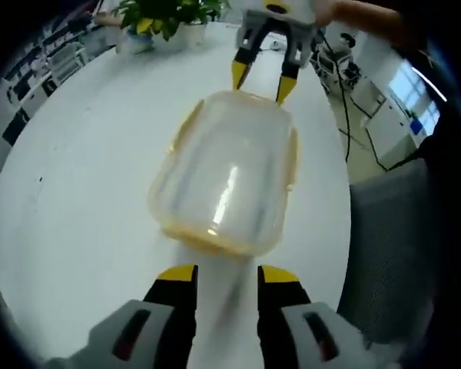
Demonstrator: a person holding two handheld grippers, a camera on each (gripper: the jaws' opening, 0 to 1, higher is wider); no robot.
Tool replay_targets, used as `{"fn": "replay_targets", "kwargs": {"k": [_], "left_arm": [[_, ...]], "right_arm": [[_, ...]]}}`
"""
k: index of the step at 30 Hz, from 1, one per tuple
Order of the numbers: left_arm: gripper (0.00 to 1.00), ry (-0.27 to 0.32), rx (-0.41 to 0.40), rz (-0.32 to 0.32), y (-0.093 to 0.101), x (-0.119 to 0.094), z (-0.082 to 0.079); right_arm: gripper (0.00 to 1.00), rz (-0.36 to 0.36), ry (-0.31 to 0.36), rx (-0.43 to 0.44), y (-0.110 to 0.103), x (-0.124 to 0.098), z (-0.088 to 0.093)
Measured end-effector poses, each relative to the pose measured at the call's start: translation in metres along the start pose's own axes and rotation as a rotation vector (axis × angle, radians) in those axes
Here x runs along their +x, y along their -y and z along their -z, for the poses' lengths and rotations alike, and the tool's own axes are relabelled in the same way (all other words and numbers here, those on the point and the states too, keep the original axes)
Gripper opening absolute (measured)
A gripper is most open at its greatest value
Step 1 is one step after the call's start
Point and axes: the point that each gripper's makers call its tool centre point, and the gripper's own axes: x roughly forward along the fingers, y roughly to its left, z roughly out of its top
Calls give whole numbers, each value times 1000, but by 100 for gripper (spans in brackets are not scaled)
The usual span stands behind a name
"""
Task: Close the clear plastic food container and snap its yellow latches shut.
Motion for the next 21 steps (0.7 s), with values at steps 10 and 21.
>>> {"fn": "replay_targets", "kwargs": {"k": [10,21], "left_arm": [[26,107,-192,12,-4,-10,-6],[30,266,-430,-17,-7,-22,-25]], "right_arm": [[32,26,164,226,-1,-17,-17],[31,9,301,388,-5,-9,-25]]}}
